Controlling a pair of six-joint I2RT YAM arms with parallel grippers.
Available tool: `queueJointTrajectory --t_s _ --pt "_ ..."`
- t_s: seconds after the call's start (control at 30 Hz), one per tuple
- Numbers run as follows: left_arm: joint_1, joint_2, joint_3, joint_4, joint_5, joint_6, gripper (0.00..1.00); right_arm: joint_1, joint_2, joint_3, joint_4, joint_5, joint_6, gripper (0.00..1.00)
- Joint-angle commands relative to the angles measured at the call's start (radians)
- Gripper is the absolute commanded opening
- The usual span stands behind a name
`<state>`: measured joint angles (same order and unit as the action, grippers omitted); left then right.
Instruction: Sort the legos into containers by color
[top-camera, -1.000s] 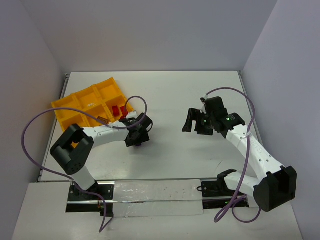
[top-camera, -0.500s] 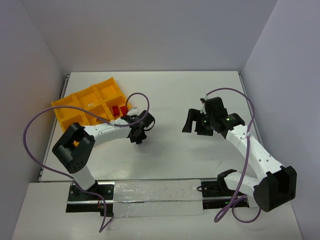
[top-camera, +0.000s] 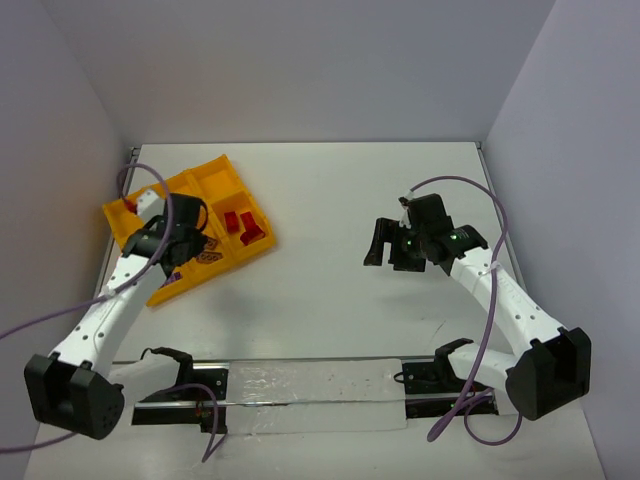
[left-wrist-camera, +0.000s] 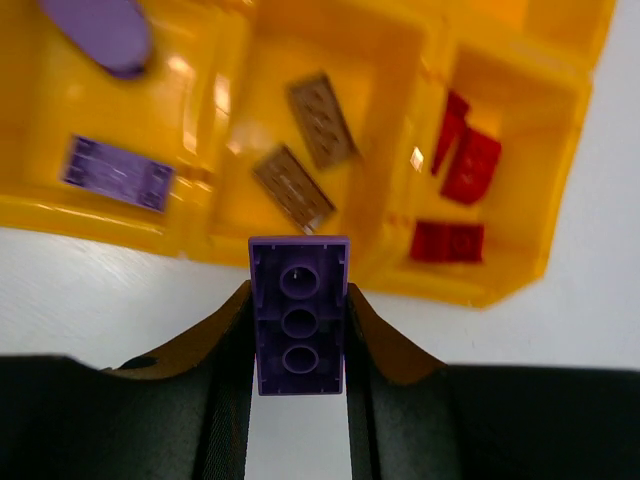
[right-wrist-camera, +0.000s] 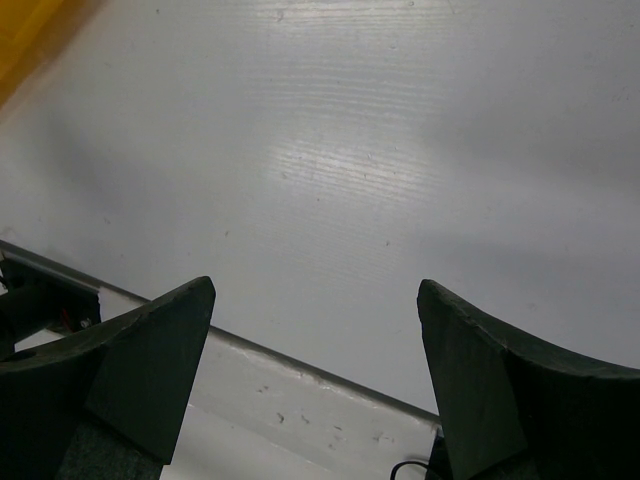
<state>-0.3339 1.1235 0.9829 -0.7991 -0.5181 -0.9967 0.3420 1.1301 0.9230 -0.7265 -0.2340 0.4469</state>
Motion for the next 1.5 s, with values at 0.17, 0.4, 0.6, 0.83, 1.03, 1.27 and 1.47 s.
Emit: queueJointTrajectory --t_s 0.17,0.4,0.6,0.83,1.03,1.27,1.47 --pt "0.43 -0.053 -0.081 0.122 0.102 0.233 0.0 -0.005 -0.013 0.013 0.009 -0.012 -0.017 0.9" --pt "0.514 0.077 -0.106 0.258 0.185 0.275 0.0 -0.005 -0.018 0.011 0.006 -0.004 -0.015 0.9" --pt "0.519 0.138 -0.089 0.296 0.234 0.288 0.69 -0.006 -0.025 0.012 0.005 0.013 -0.016 0.91" --pt "0.518 0.108 -0.037 0.242 0.233 0.31 0.97 -0.006 -0.01 0.056 -0.031 0.109 -0.004 1.0" --pt "0.515 0.042 0.06 0.193 0.332 0.399 0.99 -0.006 -0.028 0.088 -0.025 0.21 0.002 1.0" --pt "0.486 -0.121 0.076 0.208 0.391 0.433 0.99 -0.006 -0.034 0.108 -0.012 0.22 0.01 1.0" --pt "0.481 -0.139 0.089 0.189 0.442 0.452 0.99 -0.006 -0.055 0.1 0.003 0.198 0.005 1.0"
